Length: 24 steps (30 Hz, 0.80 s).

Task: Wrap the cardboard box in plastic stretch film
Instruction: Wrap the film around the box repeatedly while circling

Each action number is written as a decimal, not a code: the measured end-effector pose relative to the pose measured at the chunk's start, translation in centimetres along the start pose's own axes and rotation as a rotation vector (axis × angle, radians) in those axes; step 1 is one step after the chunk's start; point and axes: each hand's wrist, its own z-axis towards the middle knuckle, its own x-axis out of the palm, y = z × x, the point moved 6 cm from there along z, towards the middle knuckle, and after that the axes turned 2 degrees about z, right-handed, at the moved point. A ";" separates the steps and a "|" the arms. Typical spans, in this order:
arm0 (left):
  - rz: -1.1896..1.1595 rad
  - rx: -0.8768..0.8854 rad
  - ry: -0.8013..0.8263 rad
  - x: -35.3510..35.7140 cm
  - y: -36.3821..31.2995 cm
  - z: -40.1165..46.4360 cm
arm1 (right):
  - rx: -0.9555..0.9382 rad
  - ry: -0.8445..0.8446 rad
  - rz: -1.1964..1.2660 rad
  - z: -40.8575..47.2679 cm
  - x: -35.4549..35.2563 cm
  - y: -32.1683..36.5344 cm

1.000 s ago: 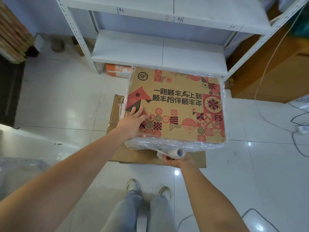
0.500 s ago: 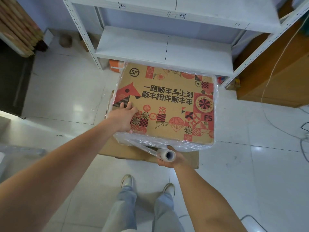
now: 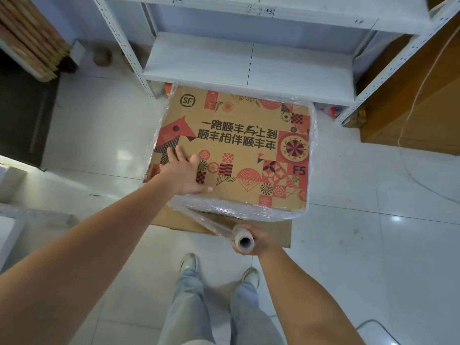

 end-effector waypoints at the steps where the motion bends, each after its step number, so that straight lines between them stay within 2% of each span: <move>1: -0.006 -0.001 0.005 0.0 0.0 0.1 | 0.049 0.006 -0.018 -0.5 -0.2 0.0; 5: -0.010 -0.008 0.010 0.1 -0.2 0.4 | 0.132 -0.204 0.049 0.0 -4.1 0.3; 8: -0.023 -0.009 0.002 0.3 -0.2 0.4 | 0.090 -0.176 0.053 -0.7 -4.2 0.7; 9: -0.029 -0.012 -0.002 0.4 -0.2 0.4 | 0.068 -0.133 0.092 -0.2 -4.0 0.9; 10: -0.036 -0.016 -0.003 0.5 -0.1 0.5 | 0.085 -0.025 0.232 -0.4 -2.6 0.9; 12: -0.041 -0.021 0.004 0.5 -0.1 0.6 | 0.145 0.042 0.194 -0.6 -2.1 1.1; 14: -0.022 -0.028 0.012 0.5 -0.1 0.8 | 0.156 -0.046 0.019 -0.3 -4.1 0.7; 17: -0.007 -0.048 0.019 0.2 -0.3 0.9 | 0.186 -0.128 -0.036 0.4 -6.7 0.7; 18: -0.015 -0.054 0.024 0.1 -0.4 0.8 | 0.220 -0.128 0.004 0.1 -7.3 0.6; 20: -0.025 -0.063 0.029 -0.1 -0.6 0.8 | 0.165 -0.133 0.125 0.1 -7.4 0.9; 22: -0.024 -0.069 0.029 -0.1 -0.7 0.9 | 0.043 -0.134 0.103 0.0 -7.4 2.0; 24: -0.031 -0.074 0.025 0.0 -0.5 0.8 | 0.058 -0.077 0.059 -0.9 -6.2 2.3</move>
